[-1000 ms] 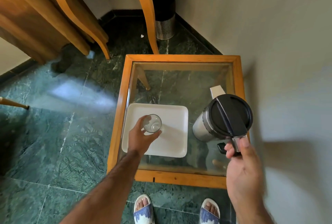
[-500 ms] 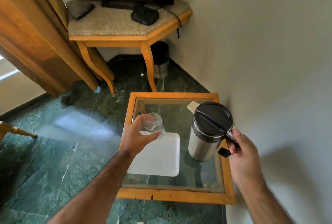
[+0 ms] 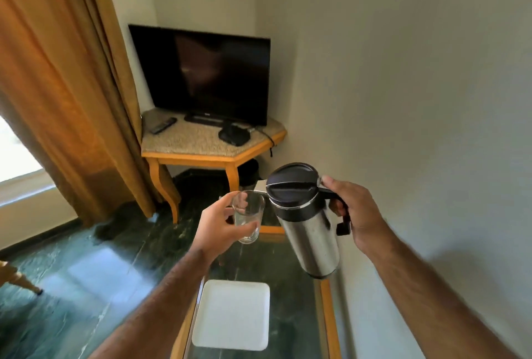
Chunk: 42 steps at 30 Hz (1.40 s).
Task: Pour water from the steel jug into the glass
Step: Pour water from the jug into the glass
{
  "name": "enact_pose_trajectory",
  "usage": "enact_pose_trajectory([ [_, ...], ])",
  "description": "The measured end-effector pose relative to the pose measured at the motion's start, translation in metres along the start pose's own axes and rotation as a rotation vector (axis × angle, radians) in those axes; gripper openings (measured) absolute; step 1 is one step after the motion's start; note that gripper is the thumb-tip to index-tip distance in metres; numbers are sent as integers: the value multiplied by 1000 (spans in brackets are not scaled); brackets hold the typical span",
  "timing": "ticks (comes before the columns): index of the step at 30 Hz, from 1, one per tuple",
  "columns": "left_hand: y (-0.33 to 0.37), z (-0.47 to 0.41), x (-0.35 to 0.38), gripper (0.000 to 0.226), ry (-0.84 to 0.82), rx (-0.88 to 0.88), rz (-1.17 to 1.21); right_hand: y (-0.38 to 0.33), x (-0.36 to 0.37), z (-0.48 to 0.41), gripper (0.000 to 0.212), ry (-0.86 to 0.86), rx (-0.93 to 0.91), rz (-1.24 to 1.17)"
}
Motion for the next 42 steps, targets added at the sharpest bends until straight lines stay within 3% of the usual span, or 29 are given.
enact_pose_trajectory([
  [9,72,25,-48,65,47,58,-11,-113,44,-33,48,-252,-33,311],
  [20,98,48,-73,61,36,50,-6,-203,107,-49,39,-583,-30,662],
  [23,101,51,-76,62,33,43,9,-217,123,-51,35,-655,-12,769],
  [32,101,59,-81,60,30,16,24,-225,158,-52,53,-772,12,976],
  [42,96,54,-86,63,34,1,44,-238,181,-60,51,-811,-10,1157],
])
Point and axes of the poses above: each hand's wrist, its own z-axis away from the middle knuckle, its own x-axis out of the palm, y = z × x, the point moved 10 cm from there along -z, towards the middle knuckle, and after that the axes turned 10 degrees about -x, right-handed, at the moved point
